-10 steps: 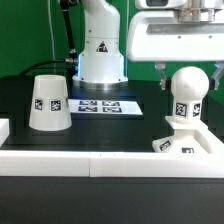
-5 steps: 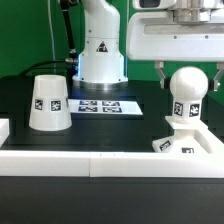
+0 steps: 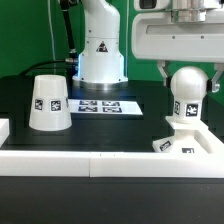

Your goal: Assemble lamp

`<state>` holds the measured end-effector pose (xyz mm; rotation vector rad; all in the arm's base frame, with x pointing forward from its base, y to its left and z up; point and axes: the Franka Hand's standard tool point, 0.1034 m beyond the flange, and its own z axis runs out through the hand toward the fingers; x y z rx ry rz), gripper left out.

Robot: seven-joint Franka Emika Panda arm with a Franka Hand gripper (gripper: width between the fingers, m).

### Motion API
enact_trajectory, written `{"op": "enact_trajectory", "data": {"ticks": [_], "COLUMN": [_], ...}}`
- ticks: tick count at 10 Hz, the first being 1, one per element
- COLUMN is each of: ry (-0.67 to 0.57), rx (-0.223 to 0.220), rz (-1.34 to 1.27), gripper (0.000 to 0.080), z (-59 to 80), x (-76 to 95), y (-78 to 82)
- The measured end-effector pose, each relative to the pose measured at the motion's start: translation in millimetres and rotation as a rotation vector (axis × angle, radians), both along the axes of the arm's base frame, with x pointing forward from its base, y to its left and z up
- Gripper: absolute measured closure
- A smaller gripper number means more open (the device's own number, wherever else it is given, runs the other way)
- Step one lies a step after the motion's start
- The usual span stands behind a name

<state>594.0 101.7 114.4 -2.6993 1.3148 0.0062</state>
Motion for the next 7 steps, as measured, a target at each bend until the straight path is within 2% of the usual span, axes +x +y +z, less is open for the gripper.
{"op": "enact_trajectory", "data": {"ticks": [3,7], "ry": [0.011,0.046], "rx": [0.066,0.093], "rz": [-0.275,-0.491], "gripper": [0.022,0.022], "z": [0.6,0.5], "x": [3.3,2.9], "y": [2.4,6.0]}}
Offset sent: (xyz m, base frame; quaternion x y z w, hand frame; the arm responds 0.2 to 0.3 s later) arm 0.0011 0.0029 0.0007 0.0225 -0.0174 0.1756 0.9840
